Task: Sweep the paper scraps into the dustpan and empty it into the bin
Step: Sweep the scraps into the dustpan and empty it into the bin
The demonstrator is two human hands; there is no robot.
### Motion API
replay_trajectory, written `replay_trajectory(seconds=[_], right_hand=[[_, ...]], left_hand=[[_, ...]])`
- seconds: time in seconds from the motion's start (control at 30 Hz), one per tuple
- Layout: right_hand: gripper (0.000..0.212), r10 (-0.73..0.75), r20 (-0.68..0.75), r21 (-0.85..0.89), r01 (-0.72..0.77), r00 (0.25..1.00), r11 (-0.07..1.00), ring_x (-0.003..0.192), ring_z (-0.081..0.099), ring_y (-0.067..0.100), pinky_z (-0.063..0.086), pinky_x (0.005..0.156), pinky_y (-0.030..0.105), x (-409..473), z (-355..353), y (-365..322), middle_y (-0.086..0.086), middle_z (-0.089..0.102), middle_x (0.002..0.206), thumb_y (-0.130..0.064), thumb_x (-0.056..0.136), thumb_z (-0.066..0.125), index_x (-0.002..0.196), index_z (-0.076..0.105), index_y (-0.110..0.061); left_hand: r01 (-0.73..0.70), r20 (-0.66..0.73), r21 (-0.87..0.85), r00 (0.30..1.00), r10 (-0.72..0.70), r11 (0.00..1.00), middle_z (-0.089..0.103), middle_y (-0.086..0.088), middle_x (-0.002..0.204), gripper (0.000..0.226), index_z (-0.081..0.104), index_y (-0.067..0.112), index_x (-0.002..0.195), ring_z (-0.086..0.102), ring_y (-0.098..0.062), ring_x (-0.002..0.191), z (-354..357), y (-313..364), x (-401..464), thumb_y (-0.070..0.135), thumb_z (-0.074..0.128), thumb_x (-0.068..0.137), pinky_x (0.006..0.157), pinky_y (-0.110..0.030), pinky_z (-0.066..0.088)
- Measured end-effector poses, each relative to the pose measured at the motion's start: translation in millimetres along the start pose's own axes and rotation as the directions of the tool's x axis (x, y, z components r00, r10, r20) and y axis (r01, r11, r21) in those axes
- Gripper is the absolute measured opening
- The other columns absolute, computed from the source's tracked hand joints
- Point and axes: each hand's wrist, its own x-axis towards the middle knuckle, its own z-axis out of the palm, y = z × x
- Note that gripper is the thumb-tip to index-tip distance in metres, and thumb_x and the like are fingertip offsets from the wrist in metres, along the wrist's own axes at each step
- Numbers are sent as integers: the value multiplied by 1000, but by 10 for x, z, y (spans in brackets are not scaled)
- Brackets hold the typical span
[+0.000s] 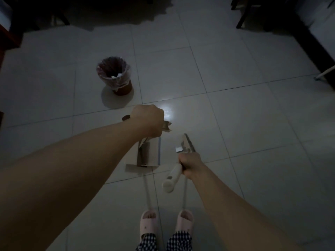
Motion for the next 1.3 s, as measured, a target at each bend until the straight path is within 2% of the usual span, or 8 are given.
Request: replay_trajectory(seconds=[0.07, 0.17, 0.23, 0.37, 0.53, 0.77, 1.2, 1.3], right_hand=[[48, 14, -5, 6, -14, 1000, 1000, 96, 60, 35, 57, 74, 41, -57, 106, -14, 21, 54, 128, 5, 88, 46, 136, 41, 3], [33, 37, 86, -6, -37, 996, 999, 64, 51, 26, 48, 43, 24, -155, 154, -41, 19, 55, 89, 14, 85, 42, 114, 54, 4], [27, 33, 126, 36, -38, 991, 999, 57, 46, 23, 41, 34, 16, -234, 169, -54, 18, 51, 80, 16, 82, 42, 102, 57, 5], [17, 54, 199, 98, -75, 978, 992, 53, 43, 22, 37, 33, 16, -316, 262, -49, 19, 46, 71, 14, 83, 41, 73, 50, 3], [19, 82, 242, 151, -121, 967, 981, 30, 48, 17, 36, 33, 16, -377, 313, -50, 18, 48, 65, 7, 87, 38, 71, 45, 0], [22, 42, 247, 230, -101, 968, 968, 30, 47, 16, 36, 31, 16, -557, 188, -81, 15, 50, 50, 6, 87, 35, 67, 45, 2], [22, 2, 95, 120, -14, 995, 993, 49, 45, 22, 36, 31, 17, -500, -103, -182, 18, 46, 67, 9, 84, 36, 67, 44, -2], [17, 31, 101, 67, -38, 994, 997, 38, 48, 20, 37, 31, 15, -375, -17, -82, 18, 44, 72, 11, 85, 37, 74, 48, 3]], left_hand=[[3, -5, -19, 1000, -3, 1000, 41, 1, 65, 11, 58, 14, 91, 45, -14, 59, 26, -106, -22, 24, 58, 85, 45, -23, 26], [2, -1, -37, 1000, -2, 999, 42, 1, 66, 20, 61, 14, 98, 41, -12, 54, 71, -248, -58, 29, 59, 86, 44, -23, 25], [-3, -2, -48, 1000, 3, 999, 44, 1, 68, 22, 62, 14, 100, 40, -13, 54, 86, -312, -90, 30, 59, 86, 44, -24, 25], [-23, -9, -71, 1000, 22, 997, 48, 0, 73, 20, 62, 13, 102, 50, -18, 68, 78, -415, -157, 24, 58, 86, 57, -27, 37], [-20, -23, -81, 1000, 18, 997, 46, 0, 69, 19, 63, 13, 101, 52, -20, 71, 87, -533, -238, 23, 60, 85, 61, -28, 40], [20, 8, -101, 1000, -19, 995, 46, 2, 66, 17, 63, 13, 101, 54, -18, 68, 128, -845, -372, 21, 59, 87, 64, -29, 49], [128, 110, -133, 987, -114, 983, 46, 1, 69, 18, 60, 12, 103, 49, -14, 66, 226, -1000, -474, 18, 57, 87, 64, -27, 45], [168, 118, -128, 981, -153, 977, 45, 1, 69, 11, 56, 13, 95, 49, -14, 67, 309, -1062, -413, 20, 58, 86, 60, -26, 44]])
